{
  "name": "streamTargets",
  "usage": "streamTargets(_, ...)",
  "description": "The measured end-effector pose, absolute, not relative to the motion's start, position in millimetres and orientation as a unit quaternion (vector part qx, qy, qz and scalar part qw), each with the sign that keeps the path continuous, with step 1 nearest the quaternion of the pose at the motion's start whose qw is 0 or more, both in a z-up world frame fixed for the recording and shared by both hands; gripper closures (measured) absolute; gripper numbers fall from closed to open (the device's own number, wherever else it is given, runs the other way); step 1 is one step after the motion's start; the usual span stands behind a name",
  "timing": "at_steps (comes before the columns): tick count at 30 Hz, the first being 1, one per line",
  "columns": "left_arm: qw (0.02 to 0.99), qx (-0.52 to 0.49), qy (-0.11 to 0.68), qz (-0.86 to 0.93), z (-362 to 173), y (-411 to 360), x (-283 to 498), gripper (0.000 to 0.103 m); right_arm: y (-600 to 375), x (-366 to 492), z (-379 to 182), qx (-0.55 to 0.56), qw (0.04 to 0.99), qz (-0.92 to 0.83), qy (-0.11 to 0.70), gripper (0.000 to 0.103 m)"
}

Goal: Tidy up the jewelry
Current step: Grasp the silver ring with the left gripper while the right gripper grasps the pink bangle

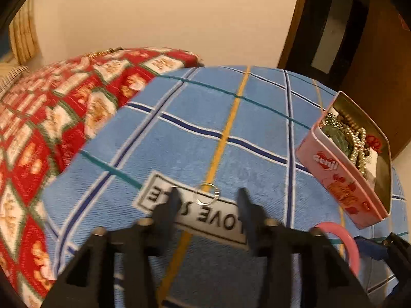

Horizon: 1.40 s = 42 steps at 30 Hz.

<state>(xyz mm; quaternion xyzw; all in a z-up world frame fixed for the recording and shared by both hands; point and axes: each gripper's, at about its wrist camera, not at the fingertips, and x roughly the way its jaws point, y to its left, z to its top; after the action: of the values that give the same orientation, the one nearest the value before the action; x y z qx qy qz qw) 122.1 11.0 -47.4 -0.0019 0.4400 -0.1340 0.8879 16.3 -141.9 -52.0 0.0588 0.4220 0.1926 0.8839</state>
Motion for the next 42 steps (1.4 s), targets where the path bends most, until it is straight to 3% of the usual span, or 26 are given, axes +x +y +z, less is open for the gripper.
streamTargets(1,0.889,-0.003,0.436,-0.137,-47,10,122,0.041,-142,16,-52,0.059,0.884,0.193,0.422,0.027)
streamTargets(4,0.887,0.007,0.443,-0.131,-50,6,123,0.04,-142,19,-53,0.062,0.882,0.194,0.425,0.027)
streamTargets(6,0.888,0.009,0.442,-0.126,-50,6,123,0.049,-142,20,-54,0.064,0.88,0.194,0.428,0.027)
streamTargets(8,0.888,0.002,0.442,-0.128,-50,8,123,0.082,-143,21,-55,0.066,0.879,0.195,0.429,0.027)
streamTargets(17,0.89,0.009,0.434,-0.137,-47,4,117,0.082,-145,19,-53,0.07,0.883,0.194,0.422,0.027)
streamTargets(27,0.93,0.004,0.336,-0.149,-17,6,65,0.082,-151,-5,-37,0.066,0.905,0.189,0.375,0.028)
streamTargets(33,0.934,0.007,0.322,-0.156,-9,1,50,0.082,-153,-20,-25,0.054,0.917,0.188,0.346,0.029)
streamTargets(34,0.934,0.005,0.32,-0.159,-8,0,48,0.082,-154,-22,-24,0.054,0.918,0.188,0.344,0.048)
streamTargets(36,0.934,0.001,0.317,-0.164,-5,-1,46,0.082,-156,-25,-20,0.059,0.916,0.202,0.342,0.099)
streamTargets(37,0.935,0.003,0.315,-0.165,-4,-2,46,0.082,-156,-25,-19,0.055,0.916,0.195,0.346,0.094)
streamTargets(42,0.935,0.002,0.313,-0.164,-2,-1,44,0.082,-169,-16,-36,0.084,0.901,0.19,0.38,0.093)
